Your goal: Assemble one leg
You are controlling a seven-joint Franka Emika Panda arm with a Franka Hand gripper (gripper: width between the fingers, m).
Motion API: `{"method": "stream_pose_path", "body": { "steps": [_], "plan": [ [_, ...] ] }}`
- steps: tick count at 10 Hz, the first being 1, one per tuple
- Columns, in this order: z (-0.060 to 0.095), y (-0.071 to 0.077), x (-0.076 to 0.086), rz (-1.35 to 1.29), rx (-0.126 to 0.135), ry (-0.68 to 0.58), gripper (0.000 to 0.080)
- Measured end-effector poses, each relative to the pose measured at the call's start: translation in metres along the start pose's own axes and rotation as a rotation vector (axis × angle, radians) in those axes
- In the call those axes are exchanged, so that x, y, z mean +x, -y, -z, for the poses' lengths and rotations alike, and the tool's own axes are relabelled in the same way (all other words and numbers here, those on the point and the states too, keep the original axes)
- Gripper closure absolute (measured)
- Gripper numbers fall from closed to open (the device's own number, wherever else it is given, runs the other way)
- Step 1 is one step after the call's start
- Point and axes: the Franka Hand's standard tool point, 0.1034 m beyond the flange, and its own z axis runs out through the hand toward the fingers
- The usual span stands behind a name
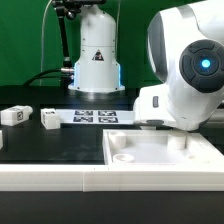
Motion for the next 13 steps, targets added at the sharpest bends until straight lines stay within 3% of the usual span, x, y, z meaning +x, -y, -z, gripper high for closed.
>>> {"method": "stream_pose_path", "body": {
  "steps": [4, 7, 9, 11, 13],
  "plan": [
    [0.002, -0.001, -0.002, 0.010, 0.002, 0.007, 0.0508],
    [0.051, -0.007, -0.029, 0.029, 0.020, -0.032, 0.0508],
    [0.066, -0.007, -0.043, 0.033, 0.019, -0.051, 0.0508],
    [0.070, -0.002, -0.028, 0.034, 0.032, -0.169, 0.0508],
    [0.073, -0.001, -0.027, 0.032, 0.040, -0.314, 0.0507]
  ]
}}
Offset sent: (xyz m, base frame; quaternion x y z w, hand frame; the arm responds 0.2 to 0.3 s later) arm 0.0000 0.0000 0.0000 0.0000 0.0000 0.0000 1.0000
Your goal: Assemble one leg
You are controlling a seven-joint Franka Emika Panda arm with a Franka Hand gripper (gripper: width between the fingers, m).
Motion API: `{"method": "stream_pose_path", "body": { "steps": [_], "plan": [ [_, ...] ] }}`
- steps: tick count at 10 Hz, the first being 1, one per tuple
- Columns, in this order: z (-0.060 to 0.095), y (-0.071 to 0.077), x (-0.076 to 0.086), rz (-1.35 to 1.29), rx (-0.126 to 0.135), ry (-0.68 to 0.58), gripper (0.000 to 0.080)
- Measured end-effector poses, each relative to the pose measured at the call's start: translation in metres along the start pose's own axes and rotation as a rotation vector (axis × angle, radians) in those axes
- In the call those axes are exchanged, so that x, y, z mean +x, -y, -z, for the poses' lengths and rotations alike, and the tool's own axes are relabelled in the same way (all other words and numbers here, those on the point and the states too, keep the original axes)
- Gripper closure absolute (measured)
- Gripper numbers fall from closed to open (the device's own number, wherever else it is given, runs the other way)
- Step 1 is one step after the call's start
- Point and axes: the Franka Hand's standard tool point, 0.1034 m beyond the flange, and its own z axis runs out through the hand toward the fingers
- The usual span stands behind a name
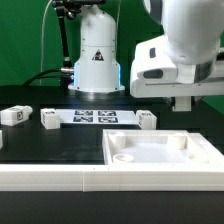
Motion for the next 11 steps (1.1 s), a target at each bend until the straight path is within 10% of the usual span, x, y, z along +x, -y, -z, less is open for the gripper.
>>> {"method": "stream_pose_path", "body": {
  "steps": [2, 7, 11],
  "plan": [
    [0.012, -0.016, 0.008, 0.058, 0.006, -0.147, 0.0507],
    [0.100, -0.062, 0.009, 0.047, 0.029, -0.451, 0.0507],
    [0.097, -0.062, 0.017, 0.061, 0.013, -0.747, 0.0507]
  ]
}}
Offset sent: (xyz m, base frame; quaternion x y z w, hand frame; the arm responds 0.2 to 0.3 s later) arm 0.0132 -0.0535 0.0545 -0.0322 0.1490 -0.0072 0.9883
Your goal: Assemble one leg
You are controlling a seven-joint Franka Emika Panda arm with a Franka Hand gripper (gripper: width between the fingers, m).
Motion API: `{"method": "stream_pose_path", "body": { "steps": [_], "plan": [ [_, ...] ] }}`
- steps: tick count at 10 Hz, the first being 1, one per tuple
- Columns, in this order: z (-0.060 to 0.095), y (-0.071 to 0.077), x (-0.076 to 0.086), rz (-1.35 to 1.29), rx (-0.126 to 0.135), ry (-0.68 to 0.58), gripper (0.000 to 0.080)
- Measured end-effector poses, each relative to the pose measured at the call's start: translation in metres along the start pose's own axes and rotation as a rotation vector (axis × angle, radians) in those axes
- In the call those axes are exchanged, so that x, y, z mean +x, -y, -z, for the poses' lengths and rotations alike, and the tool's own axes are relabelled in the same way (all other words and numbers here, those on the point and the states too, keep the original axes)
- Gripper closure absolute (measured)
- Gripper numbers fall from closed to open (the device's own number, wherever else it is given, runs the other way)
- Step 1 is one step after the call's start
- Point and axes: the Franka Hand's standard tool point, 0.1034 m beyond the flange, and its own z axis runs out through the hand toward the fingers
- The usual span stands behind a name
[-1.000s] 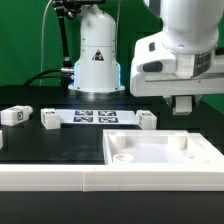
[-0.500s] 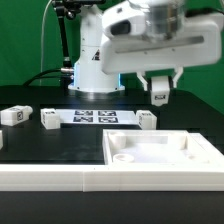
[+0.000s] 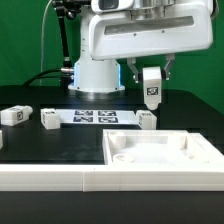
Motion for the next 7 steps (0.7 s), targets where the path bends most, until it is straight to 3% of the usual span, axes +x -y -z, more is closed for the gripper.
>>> {"method": "stream_pose_path", "body": {
  "steps": [1, 4, 7],
  "plan": [
    [-0.002, 0.003, 0.004, 0.012, -0.002, -0.061, 0.0507],
    [-0.006, 0.032, 0.036, 0.073, 0.014, -0.319, 0.0507],
    [-0.009, 0.034, 0.036, 0.074, 0.014, -0.319, 0.0507]
  ]
}}
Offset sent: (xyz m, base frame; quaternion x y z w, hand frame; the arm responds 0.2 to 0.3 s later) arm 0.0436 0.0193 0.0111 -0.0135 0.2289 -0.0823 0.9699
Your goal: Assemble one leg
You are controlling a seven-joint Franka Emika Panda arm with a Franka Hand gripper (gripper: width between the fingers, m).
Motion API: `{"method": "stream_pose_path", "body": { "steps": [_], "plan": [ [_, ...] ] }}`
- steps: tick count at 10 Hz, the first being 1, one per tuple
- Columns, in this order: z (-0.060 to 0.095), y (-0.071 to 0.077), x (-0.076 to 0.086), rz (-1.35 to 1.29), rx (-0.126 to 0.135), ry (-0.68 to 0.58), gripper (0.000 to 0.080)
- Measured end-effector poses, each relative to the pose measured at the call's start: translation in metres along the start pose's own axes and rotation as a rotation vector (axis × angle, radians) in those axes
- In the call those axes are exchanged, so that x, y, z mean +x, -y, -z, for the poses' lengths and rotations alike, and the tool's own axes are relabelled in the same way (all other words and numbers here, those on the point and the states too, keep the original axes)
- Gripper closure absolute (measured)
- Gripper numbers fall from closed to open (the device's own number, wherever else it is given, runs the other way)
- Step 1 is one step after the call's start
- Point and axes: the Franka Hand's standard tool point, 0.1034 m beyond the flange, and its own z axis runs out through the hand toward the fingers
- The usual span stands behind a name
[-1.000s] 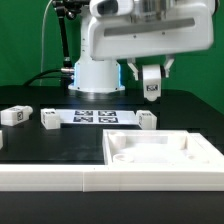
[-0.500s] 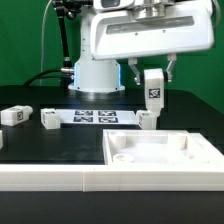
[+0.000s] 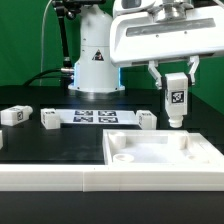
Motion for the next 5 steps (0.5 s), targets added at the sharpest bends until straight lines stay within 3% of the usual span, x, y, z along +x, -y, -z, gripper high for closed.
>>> {"method": "stream_pose_path", "body": {
  "steps": [2, 3, 5],
  "plan": [
    [-0.001, 0.000, -0.001, 0.000, 0.000, 0.002, 0.0507],
    [-0.007, 0.007, 0.003, 0.036, 0.005, 0.001, 0.0507],
    [-0.015, 0.019, 0.028, 0.122, 0.017, 0.026, 0.0507]
  ]
}}
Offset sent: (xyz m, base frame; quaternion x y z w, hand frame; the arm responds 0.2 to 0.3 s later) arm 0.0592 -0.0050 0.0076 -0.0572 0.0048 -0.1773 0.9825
